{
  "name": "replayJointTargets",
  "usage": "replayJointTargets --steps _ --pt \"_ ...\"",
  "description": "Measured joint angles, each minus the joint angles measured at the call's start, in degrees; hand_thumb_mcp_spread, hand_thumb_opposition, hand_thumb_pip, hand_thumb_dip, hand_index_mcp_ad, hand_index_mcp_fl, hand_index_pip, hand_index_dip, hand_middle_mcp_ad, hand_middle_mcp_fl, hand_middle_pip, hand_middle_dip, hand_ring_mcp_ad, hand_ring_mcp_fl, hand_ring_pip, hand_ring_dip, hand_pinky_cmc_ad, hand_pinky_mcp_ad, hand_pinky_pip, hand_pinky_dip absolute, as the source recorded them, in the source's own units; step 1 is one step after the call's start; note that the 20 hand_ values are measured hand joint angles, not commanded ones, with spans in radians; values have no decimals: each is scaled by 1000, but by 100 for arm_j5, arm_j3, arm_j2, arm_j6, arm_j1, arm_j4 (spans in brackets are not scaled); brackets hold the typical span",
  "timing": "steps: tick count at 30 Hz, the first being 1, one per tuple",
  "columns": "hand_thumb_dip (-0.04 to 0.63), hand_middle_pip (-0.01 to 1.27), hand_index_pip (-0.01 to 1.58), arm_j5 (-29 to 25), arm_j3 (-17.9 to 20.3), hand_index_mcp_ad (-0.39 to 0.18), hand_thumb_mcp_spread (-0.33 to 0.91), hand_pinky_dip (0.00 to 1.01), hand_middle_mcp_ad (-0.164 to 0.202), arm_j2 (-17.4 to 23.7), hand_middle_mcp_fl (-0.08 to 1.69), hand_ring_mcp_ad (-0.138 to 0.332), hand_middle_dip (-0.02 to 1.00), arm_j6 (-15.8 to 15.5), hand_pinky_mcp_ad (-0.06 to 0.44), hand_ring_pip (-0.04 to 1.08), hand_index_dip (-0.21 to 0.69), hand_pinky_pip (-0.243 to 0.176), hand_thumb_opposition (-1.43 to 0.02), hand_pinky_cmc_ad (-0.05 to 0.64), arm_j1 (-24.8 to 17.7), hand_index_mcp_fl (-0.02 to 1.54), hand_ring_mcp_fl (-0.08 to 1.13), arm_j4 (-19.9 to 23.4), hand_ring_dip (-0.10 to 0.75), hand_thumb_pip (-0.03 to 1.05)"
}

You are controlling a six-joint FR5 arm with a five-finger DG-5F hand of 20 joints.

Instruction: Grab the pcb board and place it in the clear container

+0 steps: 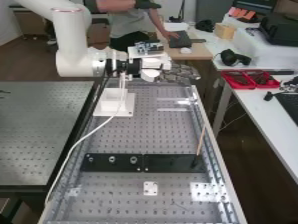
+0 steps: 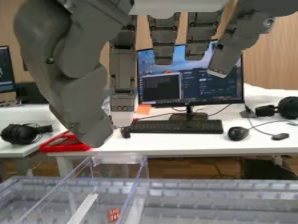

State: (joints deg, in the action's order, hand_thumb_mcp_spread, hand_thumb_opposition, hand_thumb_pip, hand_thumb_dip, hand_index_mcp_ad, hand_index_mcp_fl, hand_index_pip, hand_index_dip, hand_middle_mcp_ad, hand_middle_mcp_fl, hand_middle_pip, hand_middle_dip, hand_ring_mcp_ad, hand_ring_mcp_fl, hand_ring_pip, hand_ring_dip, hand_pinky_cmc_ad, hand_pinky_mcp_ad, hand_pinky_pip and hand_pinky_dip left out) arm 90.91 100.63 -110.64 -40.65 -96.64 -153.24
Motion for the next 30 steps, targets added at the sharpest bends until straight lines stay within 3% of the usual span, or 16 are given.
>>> replayJointTargets --steps 6,12,18,23,30 --pt "265 140 756 -303 368 -131 356 489 91 687 10 147 140 -52 192 87 17 -91 -883 312 157 236 0 -193 16 648" --pt "265 140 511 -673 649 -131 353 494 87 1379 10 143 140 -220 195 87 66 -93 -869 312 290 239 0 -428 16 593" --pt "265 140 384 -855 675 -131 354 492 91 1662 10 148 140 -346 234 79 103 -101 -857 328 433 258 0 -805 23 593" --pt "265 140 340 -861 580 -131 358 492 87 1702 10 145 140 -395 234 79 127 -103 -857 346 484 271 0 -950 21 583" --pt "265 140 307 -826 541 -131 363 492 87 1765 10 145 140 -480 248 79 143 -103 -853 347 524 271 0 -916 21 583"
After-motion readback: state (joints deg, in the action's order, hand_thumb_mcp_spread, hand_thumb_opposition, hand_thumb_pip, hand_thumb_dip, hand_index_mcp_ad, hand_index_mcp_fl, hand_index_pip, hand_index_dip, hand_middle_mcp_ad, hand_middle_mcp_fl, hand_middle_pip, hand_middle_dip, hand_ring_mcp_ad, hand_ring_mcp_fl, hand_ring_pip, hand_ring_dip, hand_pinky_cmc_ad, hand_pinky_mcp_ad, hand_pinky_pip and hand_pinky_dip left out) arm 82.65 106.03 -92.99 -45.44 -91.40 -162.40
